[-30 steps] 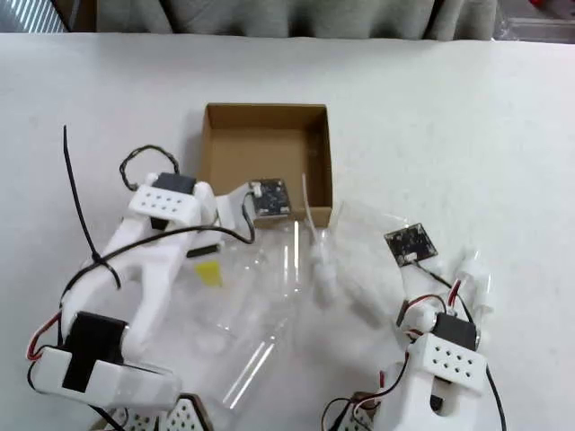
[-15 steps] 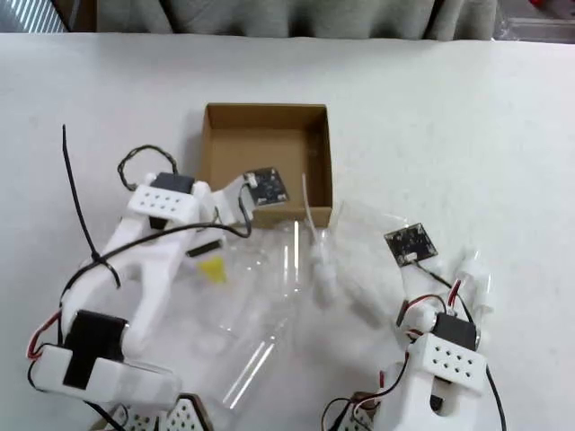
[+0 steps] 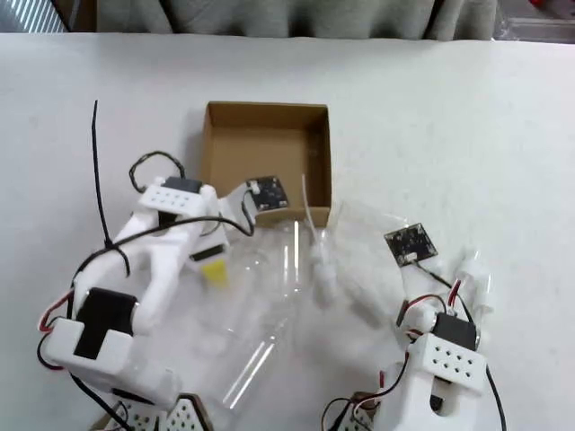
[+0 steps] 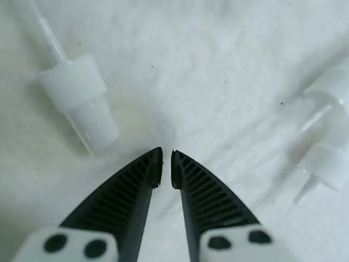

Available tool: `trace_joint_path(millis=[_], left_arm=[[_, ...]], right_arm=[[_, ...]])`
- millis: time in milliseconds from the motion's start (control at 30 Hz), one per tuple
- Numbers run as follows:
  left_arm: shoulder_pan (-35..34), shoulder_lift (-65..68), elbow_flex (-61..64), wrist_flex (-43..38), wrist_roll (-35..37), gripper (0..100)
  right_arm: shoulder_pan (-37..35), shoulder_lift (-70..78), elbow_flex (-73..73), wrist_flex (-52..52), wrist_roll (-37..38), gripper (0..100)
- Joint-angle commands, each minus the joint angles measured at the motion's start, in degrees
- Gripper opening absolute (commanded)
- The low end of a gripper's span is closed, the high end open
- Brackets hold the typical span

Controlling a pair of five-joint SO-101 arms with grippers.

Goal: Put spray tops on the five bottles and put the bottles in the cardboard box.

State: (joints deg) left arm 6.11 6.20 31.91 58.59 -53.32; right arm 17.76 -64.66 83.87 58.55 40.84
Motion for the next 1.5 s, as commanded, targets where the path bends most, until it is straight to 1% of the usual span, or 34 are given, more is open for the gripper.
trace_joint_path(millis=[0,33,100,167,433,600,800,900,1033,1200,1367,1467], left_arm=[[-0.4,-0.31,-1.32,0.18,-1.76,6],[-0.31,-0.31,-1.32,1.14,-2.55,1],[-0.22,-0.31,-1.32,4.48,-2.73,4],[-0.22,-0.66,-1.76,6.59,-1.85,2],[-0.66,-2.33,-2.37,7.21,7.74,2],[-0.66,-13.58,-1.41,7.21,17.32,2],[-0.92,-30.02,3.69,6.86,28.22,2],[-3.47,-37.05,6.59,6.59,32.79,2],[-7.16,-45.05,12.66,2.29,38.24,2],[-8.92,-53.85,24.44,-7.82,45.8,2],[-10.68,-63.43,33.58,-14.59,47.56,2],[-13.05,-68.97,36.57,-15.56,48.79,2]], right_arm=[[-0.22,-0.48,-0.53,-0.22,0.44,1.5],[-0.22,-0.48,-0.53,-0.22,0.44,1.5],[-0.13,-0.48,-0.53,-0.22,0.44,1.5],[-0.13,-0.48,-0.53,-0.22,0.44,1.5],[-0.13,-0.48,-0.53,-0.22,0.44,1.5],[-0.04,-0.48,-0.53,-0.31,0.26,1.5],[0.13,-0.48,-0.53,-0.31,0.09,1.5],[0.13,-0.48,-0.53,-0.13,0.09,1.5],[0.22,-0.48,-0.53,-0.04,0.09,1.5],[0.48,-0.48,-0.62,0.04,0.0,1.5],[4.53,-0.48,-3.43,2.33,-3.16,1.5],[9.45,-0.48,-9.67,6.02,-3.16,1.5]])
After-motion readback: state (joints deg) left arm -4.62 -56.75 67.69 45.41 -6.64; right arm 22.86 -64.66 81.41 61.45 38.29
